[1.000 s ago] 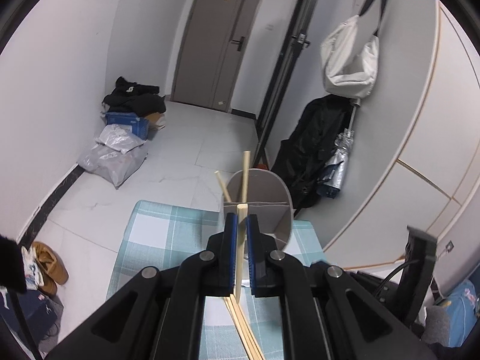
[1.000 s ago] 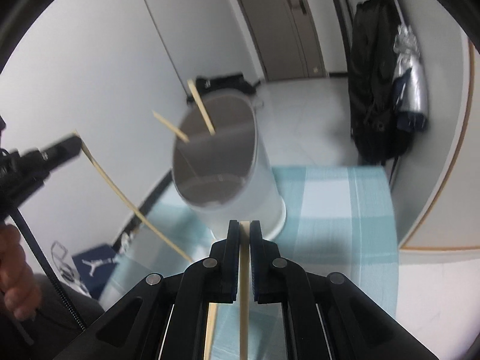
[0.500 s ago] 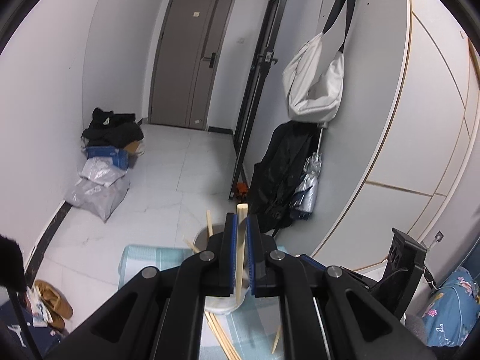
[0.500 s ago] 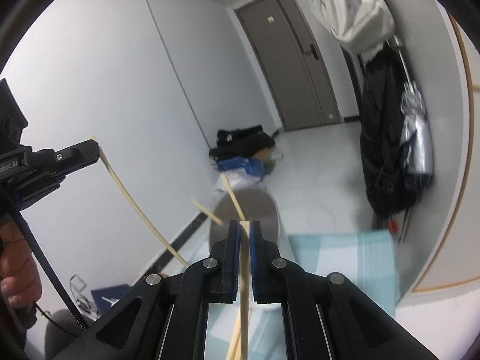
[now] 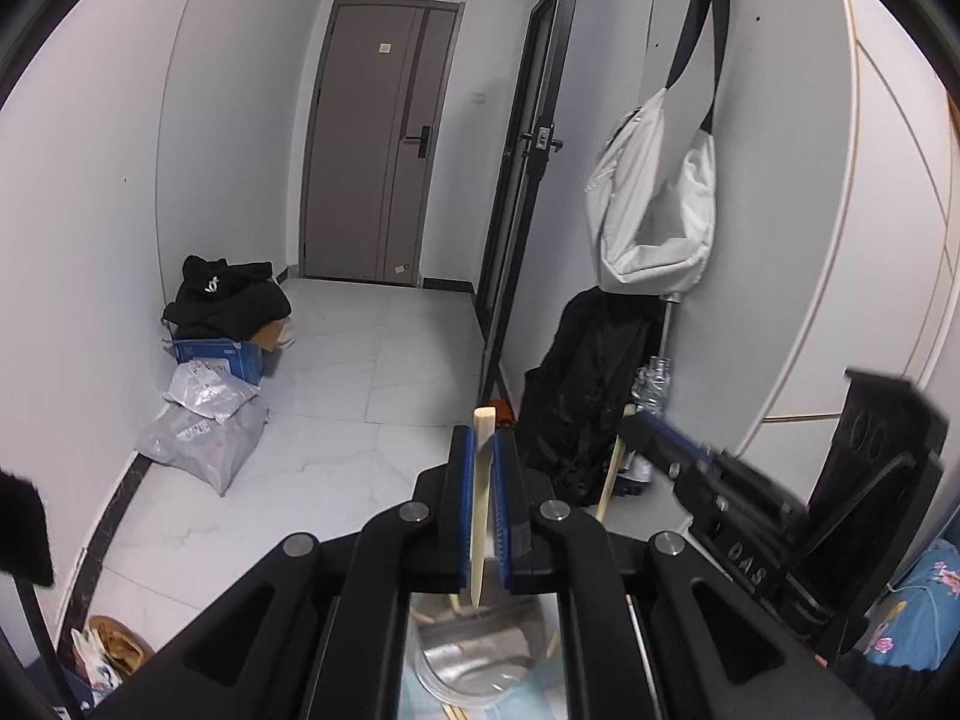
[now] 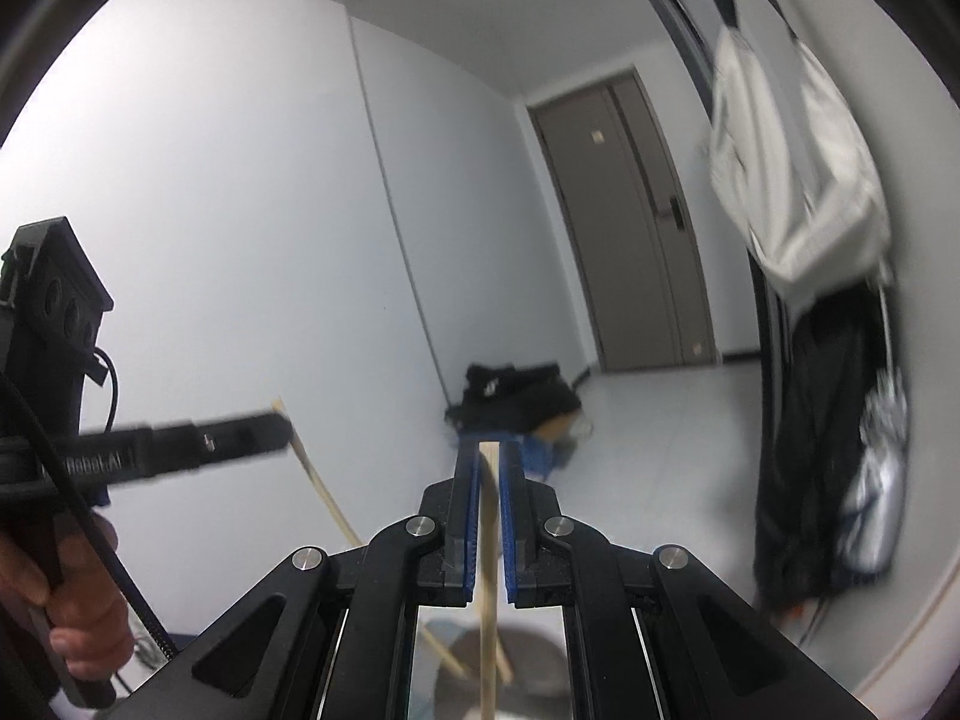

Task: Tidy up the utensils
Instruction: 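Lift the right chopstick to the holder while both tools open to drop chopsticks in, then withdraw both open tools from the holder toward the chopstick bundle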

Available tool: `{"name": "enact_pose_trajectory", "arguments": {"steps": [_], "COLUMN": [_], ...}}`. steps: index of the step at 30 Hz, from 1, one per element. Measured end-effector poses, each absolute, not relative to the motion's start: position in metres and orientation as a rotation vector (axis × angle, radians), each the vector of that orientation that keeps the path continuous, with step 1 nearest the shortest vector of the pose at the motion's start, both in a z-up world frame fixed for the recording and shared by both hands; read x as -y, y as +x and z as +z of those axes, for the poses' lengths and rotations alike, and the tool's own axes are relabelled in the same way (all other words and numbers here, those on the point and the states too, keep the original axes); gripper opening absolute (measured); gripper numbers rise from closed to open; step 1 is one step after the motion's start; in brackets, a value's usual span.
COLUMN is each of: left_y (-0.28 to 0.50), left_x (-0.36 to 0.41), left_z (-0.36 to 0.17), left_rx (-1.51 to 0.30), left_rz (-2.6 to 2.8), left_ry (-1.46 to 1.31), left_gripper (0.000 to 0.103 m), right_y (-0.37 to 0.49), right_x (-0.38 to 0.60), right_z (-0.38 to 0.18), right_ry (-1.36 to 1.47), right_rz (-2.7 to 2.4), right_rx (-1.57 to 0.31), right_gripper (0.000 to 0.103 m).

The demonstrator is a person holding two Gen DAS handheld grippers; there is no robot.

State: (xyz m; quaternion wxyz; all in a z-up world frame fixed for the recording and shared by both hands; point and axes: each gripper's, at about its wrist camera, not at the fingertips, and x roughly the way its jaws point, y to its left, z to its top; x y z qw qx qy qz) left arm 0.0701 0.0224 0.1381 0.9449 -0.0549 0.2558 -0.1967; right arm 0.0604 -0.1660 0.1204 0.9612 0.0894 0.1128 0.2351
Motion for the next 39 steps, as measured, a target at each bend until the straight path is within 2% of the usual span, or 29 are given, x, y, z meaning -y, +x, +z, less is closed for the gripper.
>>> {"name": "enact_pose_trajectory", "arguments": {"steps": [12,22,24,26,27,29,30,32,34,35,37,39], "left_y": [0.108,0.121,0.121,0.119,0.117,0.109,0.106,0.098,0.086,0.08,0.074,0.064], "left_x": [-0.027,-0.025,-0.028,-0.03,-0.03,-0.032,-0.033,-0.036,-0.041,-0.043,-0.045,-0.045], "left_z": [0.102,0.081,0.078,0.077,0.077,0.08,0.082,0.084,0.087,0.088,0.088,0.089], "left_rx": [-0.615,-0.724,-0.736,-0.742,-0.743,-0.736,-0.726,-0.701,-0.67,-0.655,-0.637,-0.621], "left_rz": [-0.422,-0.408,-0.366,-0.35,-0.342,-0.308,-0.29,-0.251,-0.213,-0.194,-0.166,-0.14], "left_ry": [-0.078,-0.083,-0.098,-0.104,-0.106,-0.101,-0.098,-0.099,-0.107,-0.107,-0.108,-0.103], "left_gripper": [0.003,0.004,0.009,0.021,0.023,0.034,0.039,0.057,0.067,0.069,0.069,0.07], "right_y": [0.121,0.115,0.11,0.105,0.102,0.095,0.089,0.079,0.07,0.062,0.05,0.035], "right_x": [0.142,0.134,0.135,0.136,0.136,0.138,0.139,0.142,0.146,0.149,0.151,0.153], "right_z": [0.087,0.054,0.046,0.042,0.04,0.036,0.035,0.035,0.037,0.039,0.044,0.047], "right_ry": [0.116,0.033,0.026,0.027,0.029,0.031,0.03,0.036,0.05,0.062,0.085,0.098], "right_rz": [0.472,0.557,0.58,0.592,0.6,0.603,0.598,0.591,0.578,0.569,0.555,0.543], "right_rx": [-0.193,-0.261,-0.297,-0.33,-0.346,-0.376,-0.386,-0.395,-0.395,-0.396,-0.394,-0.386], "right_gripper": [0.006,0.008,0.009,0.009,0.009,0.013,0.018,0.021,0.026,0.029,0.042,0.044]}}
